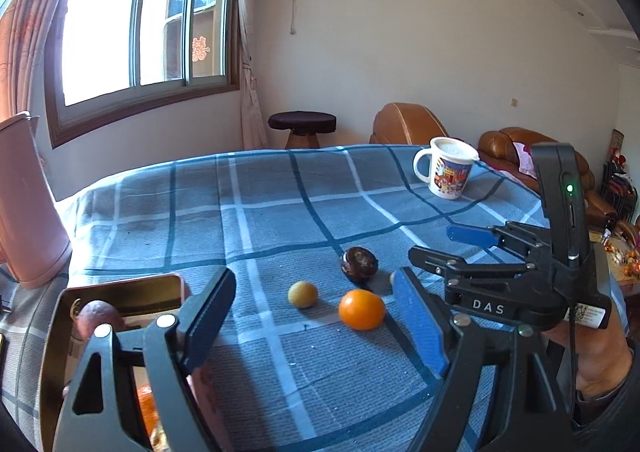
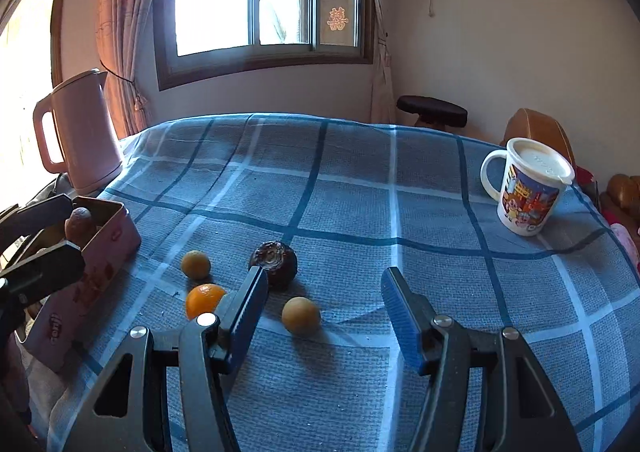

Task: Organize fruits
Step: 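Lower the left tool around the orange while the right tool approaches the small brown round fruit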

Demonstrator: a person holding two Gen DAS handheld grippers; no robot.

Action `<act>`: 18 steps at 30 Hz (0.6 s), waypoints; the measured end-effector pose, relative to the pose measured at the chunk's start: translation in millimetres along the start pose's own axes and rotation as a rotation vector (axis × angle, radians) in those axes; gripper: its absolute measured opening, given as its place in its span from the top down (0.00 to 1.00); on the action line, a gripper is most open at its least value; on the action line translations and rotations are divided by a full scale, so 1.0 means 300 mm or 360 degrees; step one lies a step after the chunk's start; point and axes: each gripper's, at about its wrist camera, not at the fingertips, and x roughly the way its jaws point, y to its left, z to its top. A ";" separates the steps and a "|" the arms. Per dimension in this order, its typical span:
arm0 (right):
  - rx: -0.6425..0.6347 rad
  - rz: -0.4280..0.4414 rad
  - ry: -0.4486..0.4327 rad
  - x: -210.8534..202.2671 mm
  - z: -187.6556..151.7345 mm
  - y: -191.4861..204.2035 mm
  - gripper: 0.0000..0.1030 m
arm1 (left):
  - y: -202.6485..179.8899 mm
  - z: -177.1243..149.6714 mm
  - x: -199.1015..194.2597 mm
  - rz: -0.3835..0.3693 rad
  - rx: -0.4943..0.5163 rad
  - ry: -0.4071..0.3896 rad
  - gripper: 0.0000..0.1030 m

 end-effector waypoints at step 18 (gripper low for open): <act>0.0017 0.0173 0.0298 0.127 -0.027 -0.004 0.61 | -0.036 -0.031 0.193 -0.0144 -0.0059 0.0233 0.28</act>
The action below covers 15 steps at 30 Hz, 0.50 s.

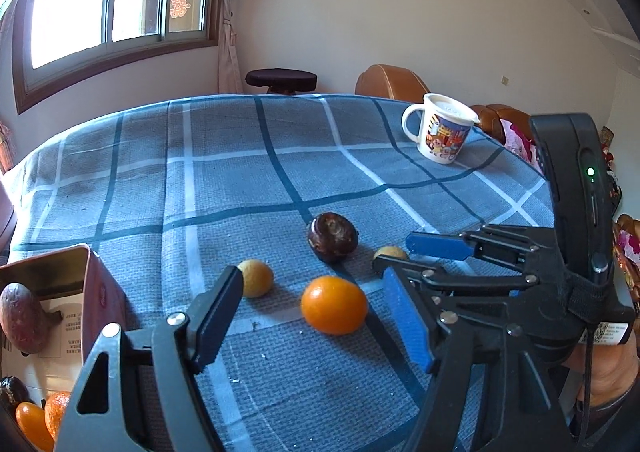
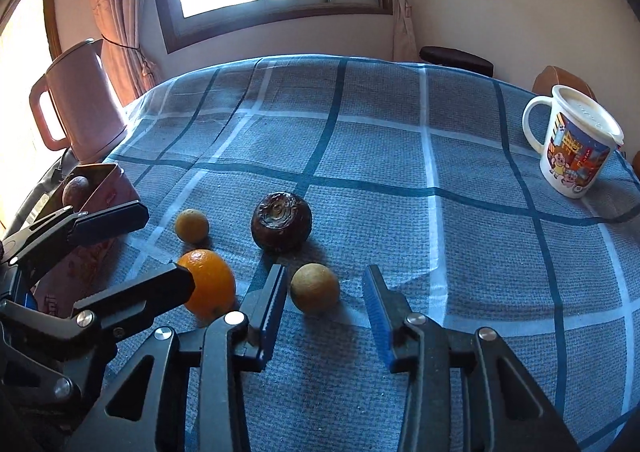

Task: Organize fruits
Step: 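Lower the left tool around the orange while the right tool approaches the small brown round fruit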

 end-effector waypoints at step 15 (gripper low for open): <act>-0.0004 0.0035 0.0019 0.005 0.001 -0.005 0.73 | 0.080 -0.008 0.033 -0.0193 -0.0129 0.0100 0.36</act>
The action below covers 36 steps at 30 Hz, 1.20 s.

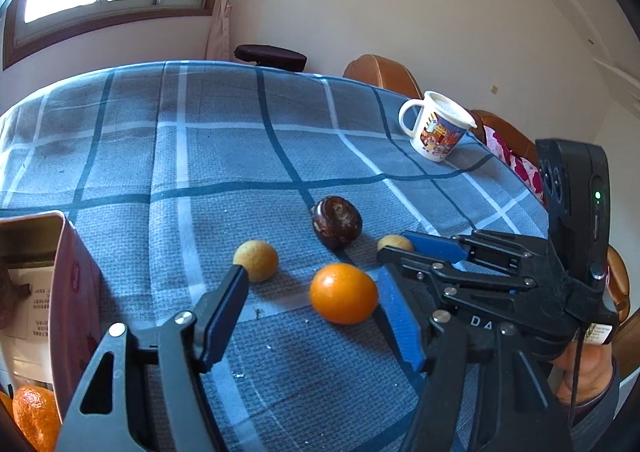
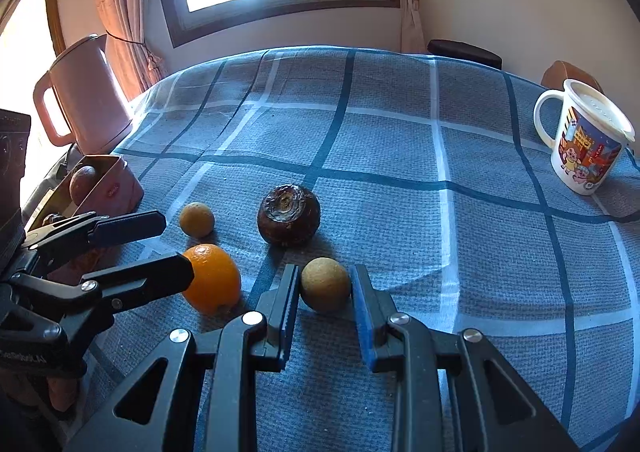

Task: Organize fruits
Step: 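Lower the left tool around the orange while the right tool approaches the small brown round fruit, then close the left tool on the orange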

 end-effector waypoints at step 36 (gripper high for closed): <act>0.0003 -0.0003 -0.0202 -0.082 -0.007 -0.009 0.73 | -0.062 0.008 0.035 0.0030 0.0148 0.0032 0.57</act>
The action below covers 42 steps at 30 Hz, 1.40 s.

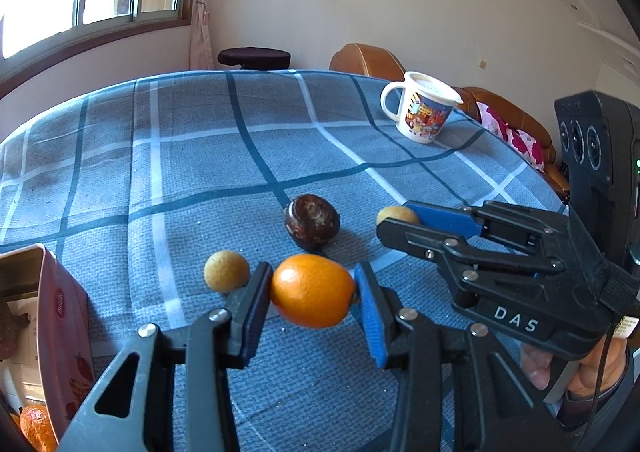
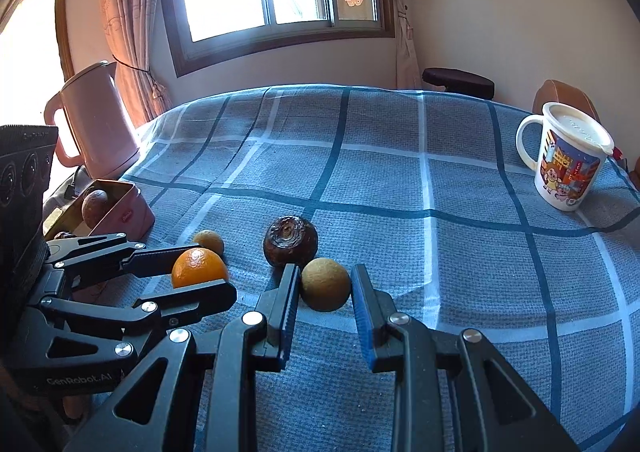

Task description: Organize fruits

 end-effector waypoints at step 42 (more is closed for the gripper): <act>-0.0114 0.0034 -0.0271 -0.101 -0.013 0.043 0.73 | -0.018 -0.025 -0.139 0.0156 0.0040 -0.0350 0.57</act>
